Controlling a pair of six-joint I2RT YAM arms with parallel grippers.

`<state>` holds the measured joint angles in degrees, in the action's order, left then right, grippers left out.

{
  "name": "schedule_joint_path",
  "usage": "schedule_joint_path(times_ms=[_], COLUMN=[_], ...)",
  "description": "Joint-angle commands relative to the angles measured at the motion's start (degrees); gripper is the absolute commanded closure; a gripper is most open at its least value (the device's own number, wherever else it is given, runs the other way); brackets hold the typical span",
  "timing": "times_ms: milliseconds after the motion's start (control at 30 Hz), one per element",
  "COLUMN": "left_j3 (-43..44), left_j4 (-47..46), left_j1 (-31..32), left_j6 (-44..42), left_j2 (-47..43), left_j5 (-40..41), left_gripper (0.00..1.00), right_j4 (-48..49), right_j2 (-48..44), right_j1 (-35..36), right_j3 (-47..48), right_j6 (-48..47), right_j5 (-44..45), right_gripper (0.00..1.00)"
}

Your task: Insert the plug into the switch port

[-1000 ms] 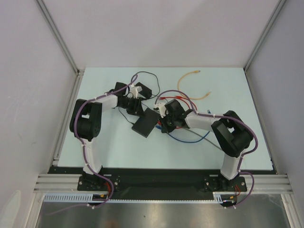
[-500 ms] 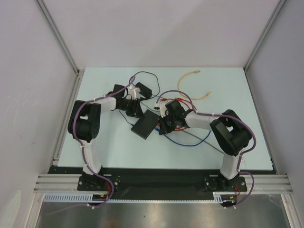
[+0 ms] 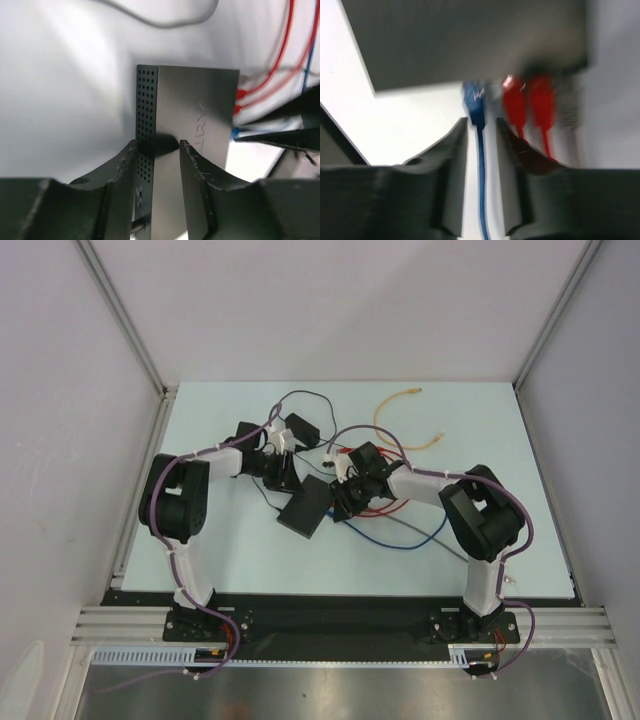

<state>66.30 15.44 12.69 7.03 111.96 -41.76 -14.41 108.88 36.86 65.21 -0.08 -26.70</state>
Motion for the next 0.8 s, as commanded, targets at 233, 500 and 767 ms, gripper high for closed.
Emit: schedule_joint_path(times_ms=[233,500,767], left_j3=[8.4,12.8,12.7], left_j4=[19.6,20.2,15.1], left_j1=[-1.9,-2.7,-2.7], left_j6=[-4.6,-6.9,-3.3], left_j2=[-0.8,-3.1,-3.9], left_j5=[-7.2,-7.3,-7.9], left_gripper=[0.5,0.48,0.47], right_j4=[-9.0,-11.0,-7.0], right_j2=[-8.8,-2.3,6.5], right_j1=[-7.2,-20.0,-32.8], right_j3=[6.1,20.9,25.4], right_j6=[-9.5,-9.3,10.7], right_j5=[-5.2,4.4,17.9], right_gripper=[0.15,0.33,0.39])
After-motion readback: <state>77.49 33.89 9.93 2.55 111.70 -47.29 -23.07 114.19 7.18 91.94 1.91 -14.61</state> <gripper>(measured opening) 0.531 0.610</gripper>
